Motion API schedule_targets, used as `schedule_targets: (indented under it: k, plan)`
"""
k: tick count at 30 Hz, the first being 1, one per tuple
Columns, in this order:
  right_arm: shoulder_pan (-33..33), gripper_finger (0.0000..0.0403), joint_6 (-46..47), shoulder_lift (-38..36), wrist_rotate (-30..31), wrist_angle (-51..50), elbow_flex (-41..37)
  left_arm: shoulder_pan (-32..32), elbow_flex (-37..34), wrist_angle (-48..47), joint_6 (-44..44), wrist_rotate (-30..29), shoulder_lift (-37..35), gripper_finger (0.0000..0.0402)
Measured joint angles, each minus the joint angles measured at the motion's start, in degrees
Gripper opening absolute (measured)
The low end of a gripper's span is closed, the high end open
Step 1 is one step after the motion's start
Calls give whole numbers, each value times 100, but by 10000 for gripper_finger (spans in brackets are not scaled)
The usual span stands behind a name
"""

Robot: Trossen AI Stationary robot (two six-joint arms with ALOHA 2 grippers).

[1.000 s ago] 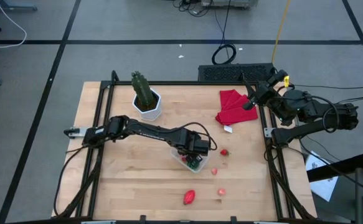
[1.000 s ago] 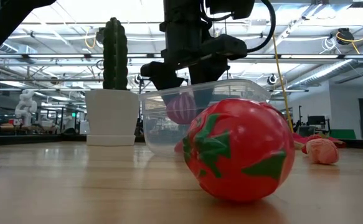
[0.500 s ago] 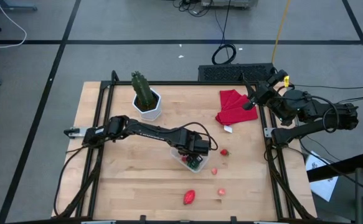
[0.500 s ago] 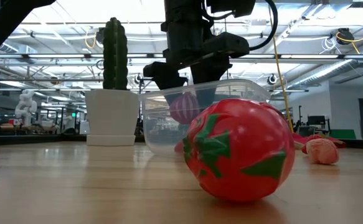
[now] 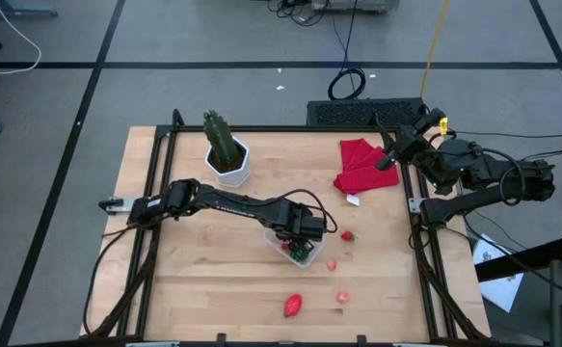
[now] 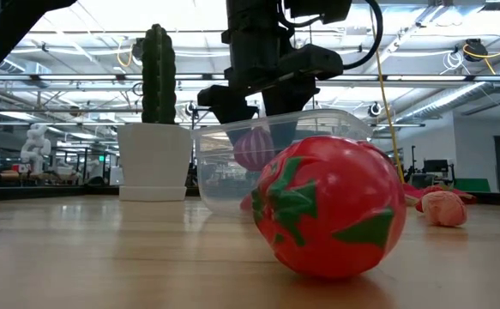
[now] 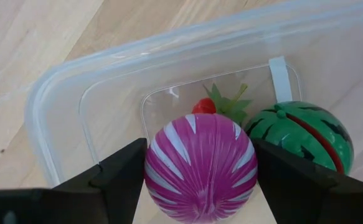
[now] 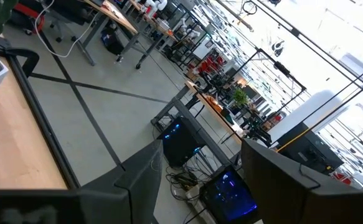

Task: Pick and placing Produce into tupperware
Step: Put the onion into the transparent bin

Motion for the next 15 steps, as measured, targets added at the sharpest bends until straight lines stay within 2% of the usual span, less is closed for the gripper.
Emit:
schedule_targets:
  k: [15]
  plan:
    - [0,209,0,0,-1,0,0,0,0,-3,120,5,-1,279]
